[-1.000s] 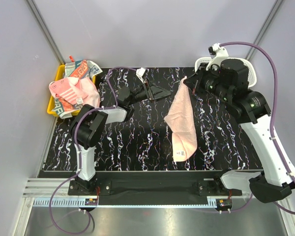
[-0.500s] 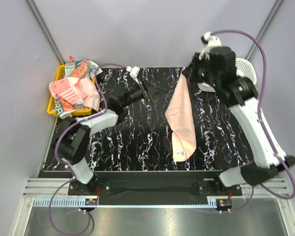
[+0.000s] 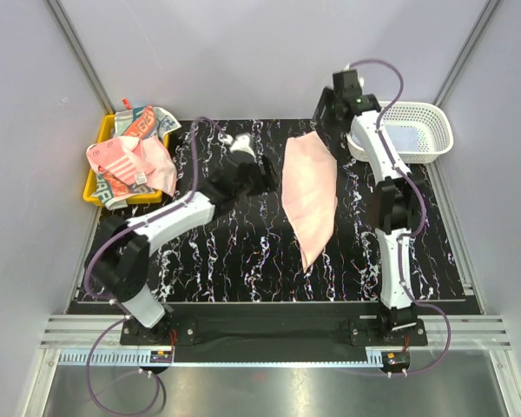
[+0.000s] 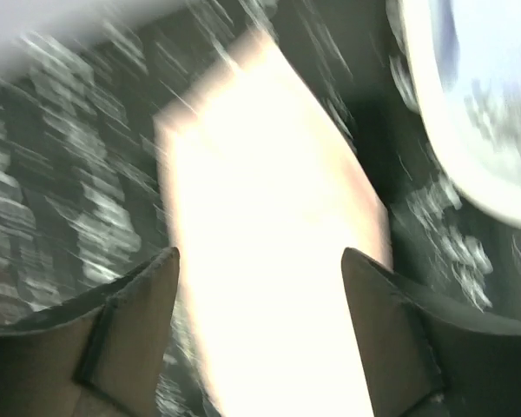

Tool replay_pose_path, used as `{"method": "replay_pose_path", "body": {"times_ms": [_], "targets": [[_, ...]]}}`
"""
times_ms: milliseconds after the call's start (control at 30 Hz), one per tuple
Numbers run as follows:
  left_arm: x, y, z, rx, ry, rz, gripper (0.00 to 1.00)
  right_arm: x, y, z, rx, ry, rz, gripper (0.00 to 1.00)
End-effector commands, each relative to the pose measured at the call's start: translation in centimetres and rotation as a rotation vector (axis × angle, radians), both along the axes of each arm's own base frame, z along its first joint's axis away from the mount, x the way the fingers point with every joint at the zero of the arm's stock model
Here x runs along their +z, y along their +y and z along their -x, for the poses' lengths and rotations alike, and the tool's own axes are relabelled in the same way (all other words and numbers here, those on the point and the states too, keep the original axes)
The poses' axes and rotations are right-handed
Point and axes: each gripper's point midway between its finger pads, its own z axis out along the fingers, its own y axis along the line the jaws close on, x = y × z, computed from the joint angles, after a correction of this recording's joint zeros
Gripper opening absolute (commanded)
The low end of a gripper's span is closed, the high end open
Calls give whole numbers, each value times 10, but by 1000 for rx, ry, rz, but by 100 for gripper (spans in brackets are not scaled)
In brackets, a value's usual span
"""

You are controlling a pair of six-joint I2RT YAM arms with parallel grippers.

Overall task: Fold and stack the towels
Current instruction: Flatten out the crumpled towel

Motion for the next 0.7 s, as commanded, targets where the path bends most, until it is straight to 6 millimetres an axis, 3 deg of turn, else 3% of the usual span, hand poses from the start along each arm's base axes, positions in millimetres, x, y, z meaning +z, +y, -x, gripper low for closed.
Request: {"method": "replay_pose_path", "body": {"times_ms": [0,33,67,100,167,200,233,267,300,333,400,433,500,533,567,667], "targets": [[-46,-13,21,-35,80,-198,79,34,-21,32,-63,-72,56,84],[-48,-26,33,-58,73,-223,79,-1,-29,50,-71,-3,77,86],[-55,-29,41,-67,86,-250,79,28,-35,62,-83,-66,62,87],[-62,-34,54,-82,101,-270,79,33,-41,68,-93,-82,63,88],[-74,-37,72,-123,127,-262,79,31,-51,95,-106,-72,85,88],[-72,-53,84,-175,132,-206,79,30,-56,101,-125,-84,93,88],[-76,-59,93,-211,145,-188,79,4,-61,117,-131,-35,108,88],[-79,-63,102,-227,160,-192,79,16,-64,124,-146,-77,89,87],[-80,-74,115,-251,157,-196,79,9,-67,132,-154,-69,85,86],[-81,-79,122,-269,164,-188,79,-11,-70,149,-153,-29,88,80],[-85,-91,139,-298,192,-147,79,-24,-68,158,-154,-22,60,71],[-88,-94,144,-303,199,-141,77,-41,-70,171,-158,11,61,64],[-93,-100,156,-310,206,-129,76,-49,-71,179,-164,14,53,57],[-97,-100,160,-311,212,-133,76,-64,-74,189,-170,42,61,54],[-97,-105,161,-319,207,-119,75,-67,-74,192,-172,43,57,47],[-96,-119,175,-368,205,-90,74,-88,-73,198,-163,86,61,40]]}}
